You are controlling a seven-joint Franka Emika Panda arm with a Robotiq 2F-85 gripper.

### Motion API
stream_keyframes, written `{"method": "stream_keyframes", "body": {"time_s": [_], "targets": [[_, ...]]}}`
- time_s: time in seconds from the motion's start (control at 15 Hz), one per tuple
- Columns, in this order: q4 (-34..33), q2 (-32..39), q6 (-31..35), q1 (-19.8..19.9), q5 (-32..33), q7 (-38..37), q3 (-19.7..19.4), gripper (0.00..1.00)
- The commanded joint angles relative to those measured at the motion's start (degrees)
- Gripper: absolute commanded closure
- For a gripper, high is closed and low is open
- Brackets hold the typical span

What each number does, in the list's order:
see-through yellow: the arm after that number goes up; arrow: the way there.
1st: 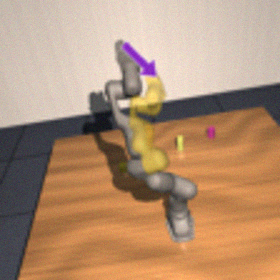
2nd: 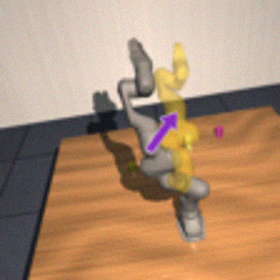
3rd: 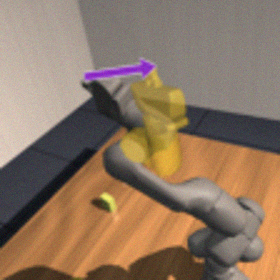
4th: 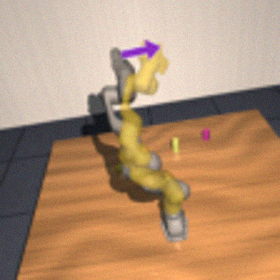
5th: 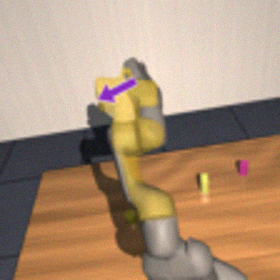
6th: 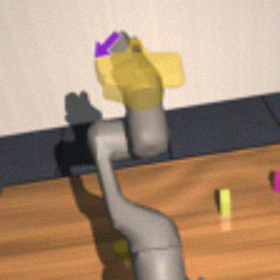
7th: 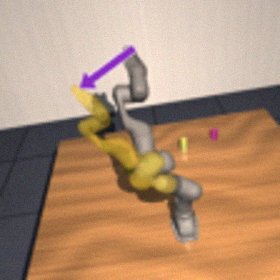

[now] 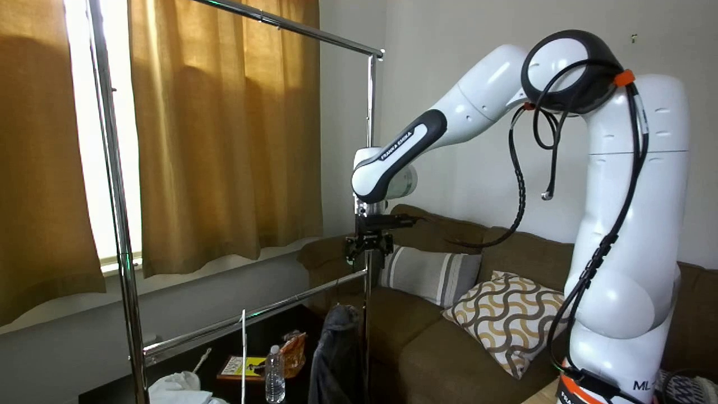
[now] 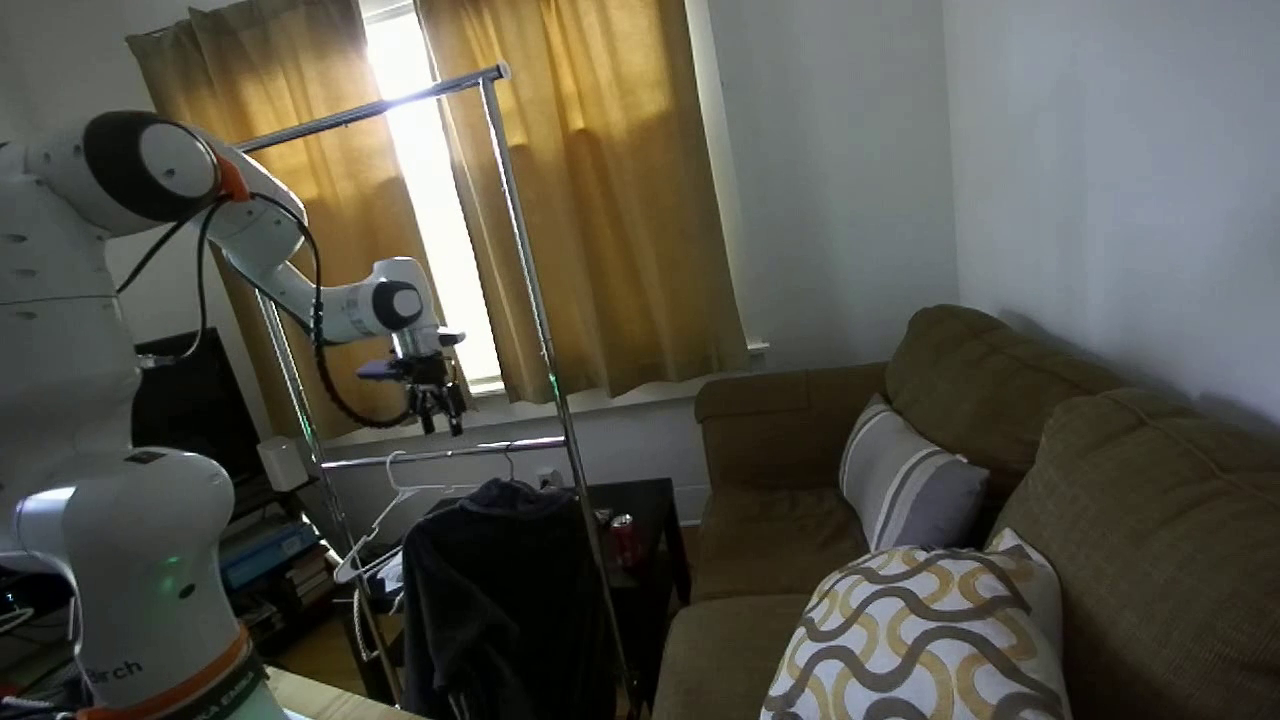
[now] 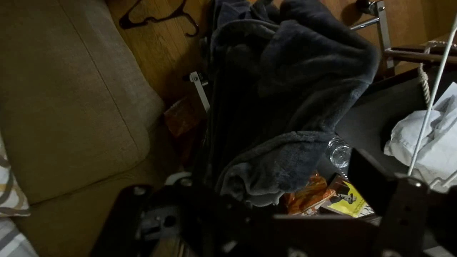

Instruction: Move the hanger with the rob to the bottom rod

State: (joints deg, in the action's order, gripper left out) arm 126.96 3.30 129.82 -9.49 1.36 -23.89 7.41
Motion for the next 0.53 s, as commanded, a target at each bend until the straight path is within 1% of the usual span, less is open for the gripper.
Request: {"method": "stream_keyframes", "body": {"time_s": [0.0,0.13,0.27,0.33,0.47], "targets": [[3.93,-10.95,-9.54,-0.47,1.33,-11.66,0.9,0.0],[4.01,-14.83,-15.41,0.28,1.61,-18.11,2.13,0.0],[3.98,-18.18,-20.12,0.71,1.01,-22.08,3.22,0.0],[1.21,-13.87,-17.74,0.9,0.29,-17.61,2.81,0.0],[1.12,-15.41,-18.5,0.97,0.21,-18.08,3.28,0.0]]}}
